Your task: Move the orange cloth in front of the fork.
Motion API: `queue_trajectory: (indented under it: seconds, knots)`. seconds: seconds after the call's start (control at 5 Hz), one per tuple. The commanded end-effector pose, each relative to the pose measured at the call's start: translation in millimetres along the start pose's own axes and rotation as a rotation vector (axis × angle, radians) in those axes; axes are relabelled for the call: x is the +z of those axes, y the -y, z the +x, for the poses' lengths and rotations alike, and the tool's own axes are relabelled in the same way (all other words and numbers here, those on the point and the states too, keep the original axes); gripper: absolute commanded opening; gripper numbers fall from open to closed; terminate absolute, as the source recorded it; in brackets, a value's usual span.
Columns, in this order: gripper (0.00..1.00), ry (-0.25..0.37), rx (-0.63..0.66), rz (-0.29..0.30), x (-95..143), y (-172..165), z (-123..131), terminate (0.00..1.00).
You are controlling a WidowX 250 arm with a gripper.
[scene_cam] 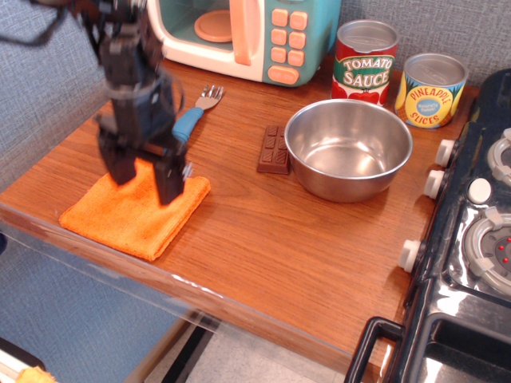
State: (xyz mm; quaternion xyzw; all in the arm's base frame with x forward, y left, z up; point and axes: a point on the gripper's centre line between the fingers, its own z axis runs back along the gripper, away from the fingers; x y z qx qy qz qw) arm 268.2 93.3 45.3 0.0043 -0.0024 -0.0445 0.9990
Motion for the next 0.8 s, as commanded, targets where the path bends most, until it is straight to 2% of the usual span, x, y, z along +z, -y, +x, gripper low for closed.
queue_trajectory:
  seconds: [0.0, 0.2, 0.4, 0.6]
  knots:
    - [1.00, 0.135, 0.115, 0.070, 78.0, -3.2, -0.6, 0.00]
    - [1.00, 0.098, 0.132, 0.053, 75.4, -5.8, 1.0, 0.00]
    - [1.00, 0.098, 0.132, 0.053, 75.4, -5.8, 1.0, 0.00]
    - [1.00, 0.098, 0.132, 0.053, 75.4, -5.8, 1.0, 1.00]
